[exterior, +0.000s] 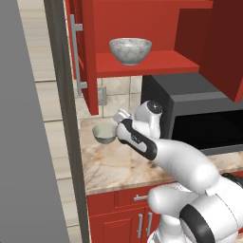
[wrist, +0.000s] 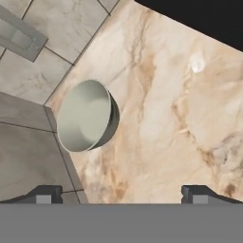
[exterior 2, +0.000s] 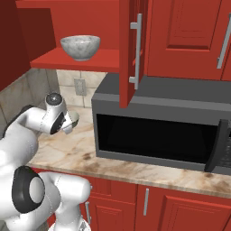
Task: Pick up the bowls on the counter and stack them on top of one another in the open cabinet. Place the smaller bowl on top of the larger bowl.
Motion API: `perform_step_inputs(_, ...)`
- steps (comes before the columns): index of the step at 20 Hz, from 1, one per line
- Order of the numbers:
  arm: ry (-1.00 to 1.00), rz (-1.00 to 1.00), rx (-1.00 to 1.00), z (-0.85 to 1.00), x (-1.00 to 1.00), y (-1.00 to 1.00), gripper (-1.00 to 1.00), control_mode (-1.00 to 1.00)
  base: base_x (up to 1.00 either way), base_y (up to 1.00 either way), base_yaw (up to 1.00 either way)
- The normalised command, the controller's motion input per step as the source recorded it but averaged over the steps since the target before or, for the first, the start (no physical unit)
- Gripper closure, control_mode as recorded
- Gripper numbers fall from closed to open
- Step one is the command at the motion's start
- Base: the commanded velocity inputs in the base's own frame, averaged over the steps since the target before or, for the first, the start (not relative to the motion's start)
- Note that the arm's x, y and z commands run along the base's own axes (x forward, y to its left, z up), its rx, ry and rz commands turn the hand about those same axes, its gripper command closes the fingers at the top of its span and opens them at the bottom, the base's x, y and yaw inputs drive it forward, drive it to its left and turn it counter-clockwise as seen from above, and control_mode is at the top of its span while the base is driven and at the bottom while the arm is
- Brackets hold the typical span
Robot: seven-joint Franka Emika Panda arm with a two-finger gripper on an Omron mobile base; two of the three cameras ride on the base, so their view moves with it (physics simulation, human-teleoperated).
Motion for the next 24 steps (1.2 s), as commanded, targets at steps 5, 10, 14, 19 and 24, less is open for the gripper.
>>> perform_step_inputs(5,0.00,0.01,0.00,-0.24,0.34,0.06,-1.00,-1.00,0.00,0.00,0.00)
perform_step_inputs(10,0.00,0.01,0.00,-0.24,0.32,0.04,-1.00,-1.00,0.00,0.00,0.00)
perform_step_inputs(14,0.01,0.01,0.00,-0.25,0.30,0.01,-1.00,-1.00,0.00,0.00,0.00)
perform_step_inputs(19,0.00,0.01,0.00,-0.25,0.31,0.05,-1.00,-1.00,0.00,0.00,0.00)
perform_step_inputs(24,0.00,0.01,0.00,-0.23,0.31,0.07,-1.00,-1.00,0.00,0.00,0.00)
